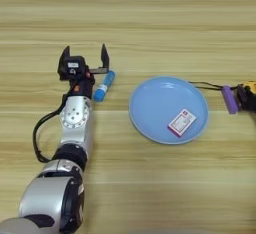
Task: Move the objects on the table
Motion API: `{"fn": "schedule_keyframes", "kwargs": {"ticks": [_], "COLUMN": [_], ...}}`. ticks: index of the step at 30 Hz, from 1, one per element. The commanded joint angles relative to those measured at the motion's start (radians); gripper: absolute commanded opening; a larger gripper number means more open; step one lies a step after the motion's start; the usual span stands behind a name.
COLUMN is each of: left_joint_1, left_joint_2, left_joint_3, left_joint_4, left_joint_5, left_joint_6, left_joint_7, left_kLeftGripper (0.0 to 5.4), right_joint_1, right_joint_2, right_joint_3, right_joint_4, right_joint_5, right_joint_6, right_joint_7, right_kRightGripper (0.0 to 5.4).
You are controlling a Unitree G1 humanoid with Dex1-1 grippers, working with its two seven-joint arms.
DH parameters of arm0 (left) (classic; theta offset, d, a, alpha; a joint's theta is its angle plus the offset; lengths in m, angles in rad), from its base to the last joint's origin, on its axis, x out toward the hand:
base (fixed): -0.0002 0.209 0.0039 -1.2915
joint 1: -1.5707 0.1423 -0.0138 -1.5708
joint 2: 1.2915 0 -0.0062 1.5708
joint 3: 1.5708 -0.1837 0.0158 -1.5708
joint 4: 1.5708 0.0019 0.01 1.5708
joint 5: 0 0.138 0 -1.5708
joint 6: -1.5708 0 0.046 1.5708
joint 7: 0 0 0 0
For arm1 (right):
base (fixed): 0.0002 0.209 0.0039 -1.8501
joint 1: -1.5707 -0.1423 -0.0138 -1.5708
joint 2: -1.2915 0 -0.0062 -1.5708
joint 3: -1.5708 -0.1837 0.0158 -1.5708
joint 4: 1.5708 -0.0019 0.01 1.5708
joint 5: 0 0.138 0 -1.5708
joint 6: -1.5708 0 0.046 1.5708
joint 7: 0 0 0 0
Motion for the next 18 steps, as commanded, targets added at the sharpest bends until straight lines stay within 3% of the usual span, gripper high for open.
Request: {"fn": "schedule_keyframes", "kwargs": {"ticks": [1,16,18], "left_joint_1": [-0.004,-0.007,-0.008], "left_joint_2": [0.005,0.006,0.005], "left_joint_3": [-0.003,-0.003,-0.004], "left_joint_4": [0.009,0.013,0.015], "left_joint_5": [0.006,0.006,0.006], "left_joint_6": [0.006,0.007,0.007], "left_joint_7": [-0.001,-0.001,-0.001], "left_kLeftGripper": [5.40,5.40,5.40], "right_joint_1": [-0.006,-0.020,-0.023], "right_joint_2": [-0.012,-0.049,-0.047], "right_joint_3": [0.006,-0.003,-0.004], "right_joint_4": [0.043,0.132,0.133], "right_joint_5": [-0.012,-0.027,-0.022], "right_joint_6": [-0.015,-0.074,-0.081], "right_joint_7": [-0.011,-0.063,-0.060], "right_kRightGripper": [4.65,4.65,5.02]}}
